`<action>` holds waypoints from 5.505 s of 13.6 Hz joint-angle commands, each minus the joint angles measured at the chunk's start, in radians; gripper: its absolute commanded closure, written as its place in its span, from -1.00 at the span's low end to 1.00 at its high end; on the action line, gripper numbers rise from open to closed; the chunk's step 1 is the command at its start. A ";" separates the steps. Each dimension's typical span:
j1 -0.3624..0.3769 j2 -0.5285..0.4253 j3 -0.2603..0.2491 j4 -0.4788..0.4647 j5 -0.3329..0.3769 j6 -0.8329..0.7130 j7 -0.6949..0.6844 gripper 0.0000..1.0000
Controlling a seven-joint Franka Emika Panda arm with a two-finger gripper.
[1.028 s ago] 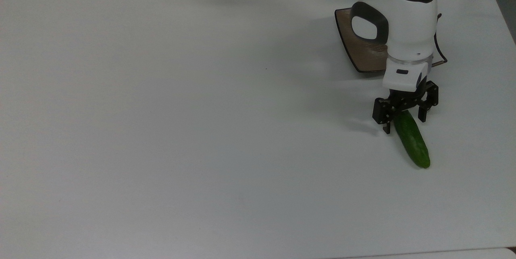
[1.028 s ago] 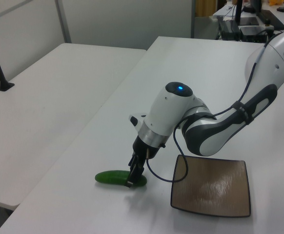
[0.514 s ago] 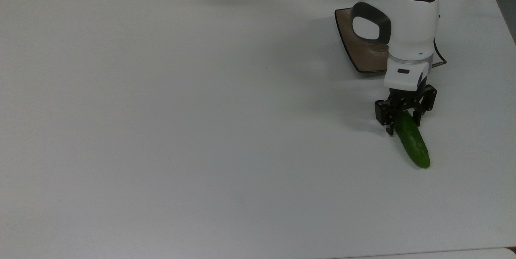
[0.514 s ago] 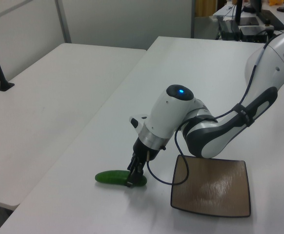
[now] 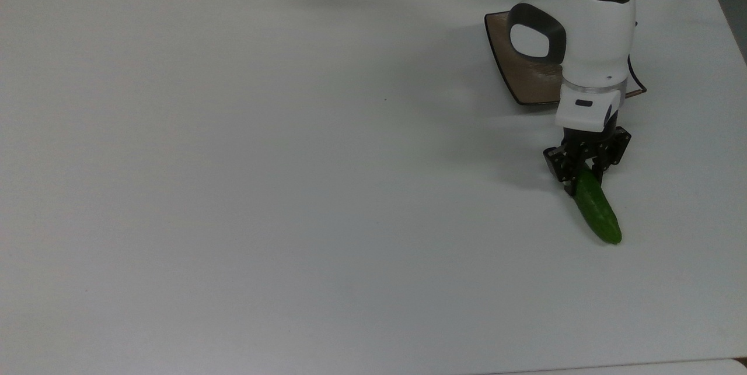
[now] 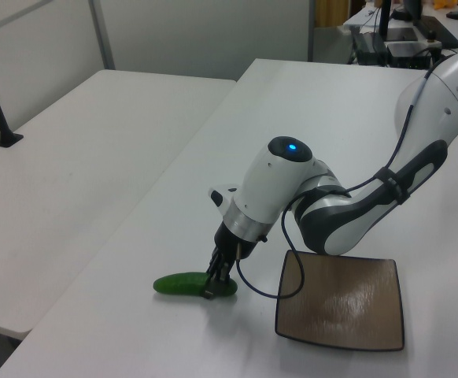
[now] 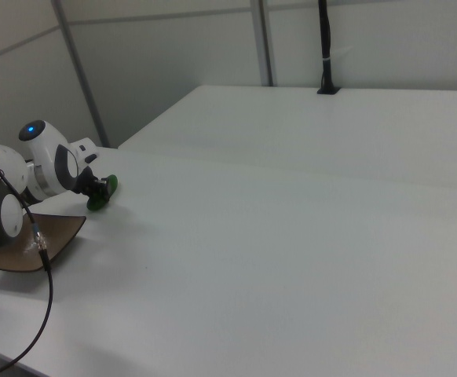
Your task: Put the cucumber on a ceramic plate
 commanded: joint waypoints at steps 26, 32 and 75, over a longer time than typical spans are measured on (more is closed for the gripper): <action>-0.093 -0.886 0.194 -0.677 0.228 -0.686 0.088 0.99; -0.093 -0.799 0.255 -0.768 0.214 -0.441 0.240 0.99; -0.435 -0.903 -0.073 -0.426 0.277 -0.911 -0.513 -1.00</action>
